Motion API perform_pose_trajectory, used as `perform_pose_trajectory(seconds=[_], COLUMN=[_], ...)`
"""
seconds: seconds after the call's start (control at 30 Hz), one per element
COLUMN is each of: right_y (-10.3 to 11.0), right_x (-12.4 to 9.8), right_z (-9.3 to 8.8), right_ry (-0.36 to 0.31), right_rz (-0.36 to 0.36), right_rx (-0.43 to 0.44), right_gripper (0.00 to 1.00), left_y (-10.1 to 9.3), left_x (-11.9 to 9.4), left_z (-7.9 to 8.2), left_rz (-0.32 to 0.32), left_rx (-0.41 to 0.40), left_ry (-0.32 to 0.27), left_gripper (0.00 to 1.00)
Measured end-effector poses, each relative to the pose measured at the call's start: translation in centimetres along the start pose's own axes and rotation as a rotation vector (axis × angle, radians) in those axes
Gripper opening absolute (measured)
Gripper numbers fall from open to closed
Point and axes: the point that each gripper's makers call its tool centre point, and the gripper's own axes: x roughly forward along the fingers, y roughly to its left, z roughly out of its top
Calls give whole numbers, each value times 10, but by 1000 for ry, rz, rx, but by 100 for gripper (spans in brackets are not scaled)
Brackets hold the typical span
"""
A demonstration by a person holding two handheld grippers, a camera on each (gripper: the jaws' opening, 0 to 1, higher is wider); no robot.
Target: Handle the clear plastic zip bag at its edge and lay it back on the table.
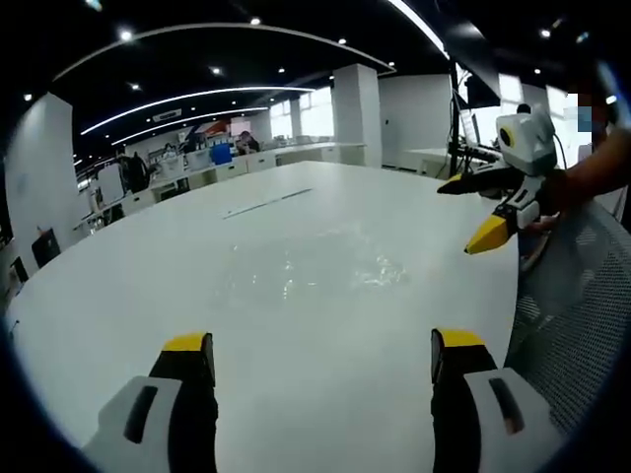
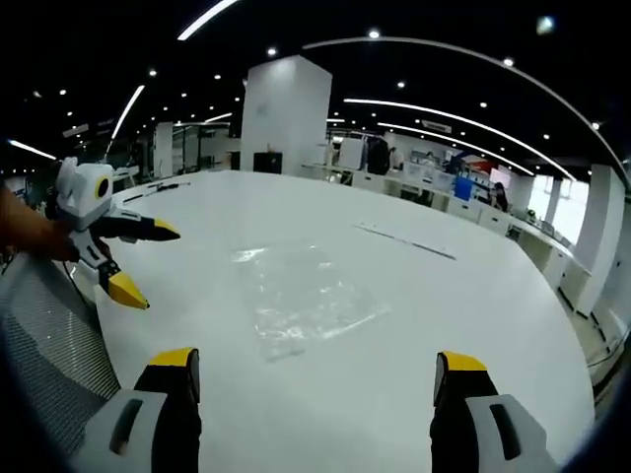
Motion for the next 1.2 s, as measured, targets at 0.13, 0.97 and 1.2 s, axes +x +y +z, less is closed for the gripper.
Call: perform_pose_trajectory(seconds=[0.13, 0.97, 1.2], right_y=[1, 2, 1], right_x=[1, 2, 2], right_z=[0, -3, -2], right_ry=[1, 9, 5], right_rz=[5, 0, -1], right_rx=[-6, -21, -8], right_gripper=[100, 100, 100], left_y=[6, 7, 3], left_x=[0, -2, -2], left_z=[-1, -2, -1], left_rz=[10, 19, 13], left_rx=[-2, -16, -12], left_ry=[-8, -9, -4], left_gripper=[91, 91, 91])
